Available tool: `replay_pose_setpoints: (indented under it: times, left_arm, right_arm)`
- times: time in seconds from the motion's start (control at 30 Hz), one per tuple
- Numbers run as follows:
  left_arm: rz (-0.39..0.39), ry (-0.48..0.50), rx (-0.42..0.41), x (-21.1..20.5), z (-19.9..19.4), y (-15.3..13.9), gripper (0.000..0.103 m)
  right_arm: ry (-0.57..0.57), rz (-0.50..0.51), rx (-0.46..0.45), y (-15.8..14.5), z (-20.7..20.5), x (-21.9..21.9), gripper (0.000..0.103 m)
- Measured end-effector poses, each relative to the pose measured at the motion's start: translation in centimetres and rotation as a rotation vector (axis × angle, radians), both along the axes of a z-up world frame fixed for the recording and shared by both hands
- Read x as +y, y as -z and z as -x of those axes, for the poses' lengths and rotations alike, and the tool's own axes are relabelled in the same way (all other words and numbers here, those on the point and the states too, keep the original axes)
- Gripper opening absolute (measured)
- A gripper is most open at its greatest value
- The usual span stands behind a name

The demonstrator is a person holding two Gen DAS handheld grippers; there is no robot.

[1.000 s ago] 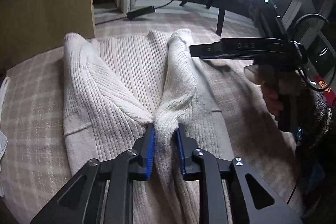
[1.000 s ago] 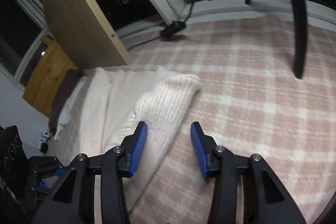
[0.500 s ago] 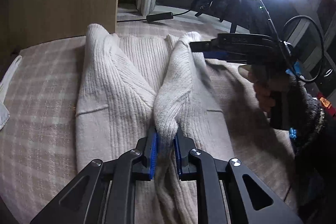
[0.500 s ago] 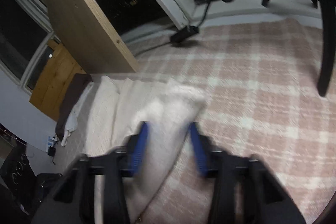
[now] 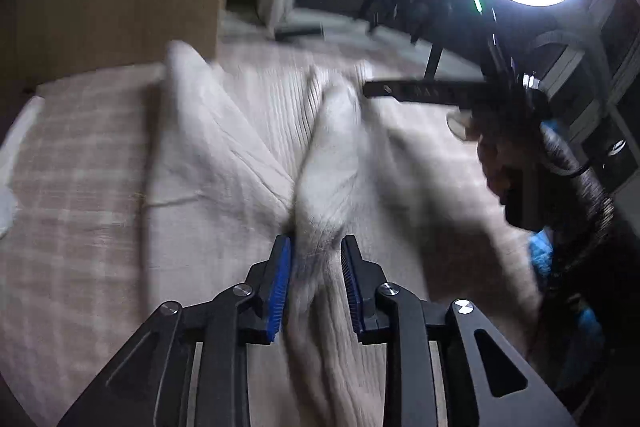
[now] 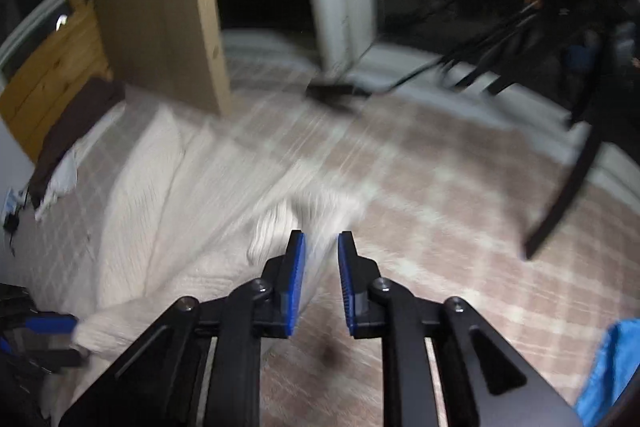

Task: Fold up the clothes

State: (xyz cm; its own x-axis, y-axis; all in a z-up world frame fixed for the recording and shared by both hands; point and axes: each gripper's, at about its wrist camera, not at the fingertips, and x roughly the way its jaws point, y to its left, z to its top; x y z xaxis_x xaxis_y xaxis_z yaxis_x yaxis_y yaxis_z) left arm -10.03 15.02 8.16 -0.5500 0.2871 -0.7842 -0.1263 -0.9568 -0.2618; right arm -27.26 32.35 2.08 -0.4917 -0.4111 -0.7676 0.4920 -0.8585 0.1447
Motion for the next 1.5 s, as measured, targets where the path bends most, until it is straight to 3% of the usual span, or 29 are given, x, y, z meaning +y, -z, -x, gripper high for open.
replay_pose_setpoints:
  times: [0.1,0.2,0.3,0.43,0.57,0.63,0.8,0.87,0.93,1.0,1.13,1.23,1.3,1.37,1.47,1.5]
  left_arm:
    - [0.065,-0.019,0.054,-2.0,-0.6,-1.4,0.035]
    - [0.117,-0.041,0.052,-3.6,1.2,-0.7,0.035]
    - [0.106,-0.033,0.049,-4.4,4.6,0.9,0.034]
    - [0.128,0.002,0.069,-4.0,6.3,2.0,0.034]
    - [0.148,0.040,0.067,-3.3,7.9,3.1,0.034]
    - [0.147,0.033,0.035,-3.6,8.8,4.2,0.035]
    - [0.127,0.030,0.005,-4.3,9.8,6.0,0.039]
    - [0.119,0.027,-0.006,-4.4,9.9,5.1,0.038]
    - [0.107,0.026,0.003,-4.7,10.0,3.9,0.037]
    - [0.075,0.040,0.013,-4.7,9.6,2.6,0.037]
    - [0.009,0.194,0.035,-2.3,8.7,1.0,0.041]
    - [-0.014,0.282,-0.028,0.5,10.3,2.1,0.042]
    - [-0.038,0.324,-0.089,2.0,11.5,3.2,0.040]
    - [-0.011,0.342,-0.118,3.1,12.1,4.1,0.037]
    - [-0.010,0.363,-0.149,4.0,12.5,5.5,0.015]
    - [-0.019,0.358,-0.137,3.9,12.3,5.4,0.011]
  right_arm:
    - [0.006,0.057,0.057,-2.6,-1.2,0.5,0.022]
    - [-0.096,0.144,-0.024,-2.6,0.1,-2.6,0.023]
    - [-0.156,0.164,-0.097,-0.9,1.9,-6.9,0.023]
    - [-0.156,0.177,-0.173,1.9,4.1,-11.0,0.023]
    - [-0.191,0.284,-0.254,3.6,5.6,-12.3,0.023]
    - [-0.195,0.230,-0.226,3.8,5.4,-12.6,0.004]
    - [-0.192,0.106,-0.166,3.8,5.0,-13.0,0.005]
    - [-0.144,0.122,-0.161,2.2,4.7,-11.8,0.005]
    - [-0.081,0.202,-0.137,0.3,3.6,-8.2,0.009]
    - [-0.005,0.250,-0.107,-1.2,2.0,-4.1,0.021]
    - [0.144,0.333,-0.051,-4.1,-1.2,3.7,0.025]
    - [0.226,0.225,-0.064,-2.9,-2.6,5.9,0.025]
    - [0.248,0.208,-0.106,-1.8,-2.6,6.3,0.025]
    - [0.257,0.195,-0.123,-0.5,-2.4,6.4,0.025]
    - [0.262,0.192,-0.158,1.4,-1.1,6.0,0.025]
    - [0.276,0.185,-0.166,1.9,-0.8,6.0,0.026]
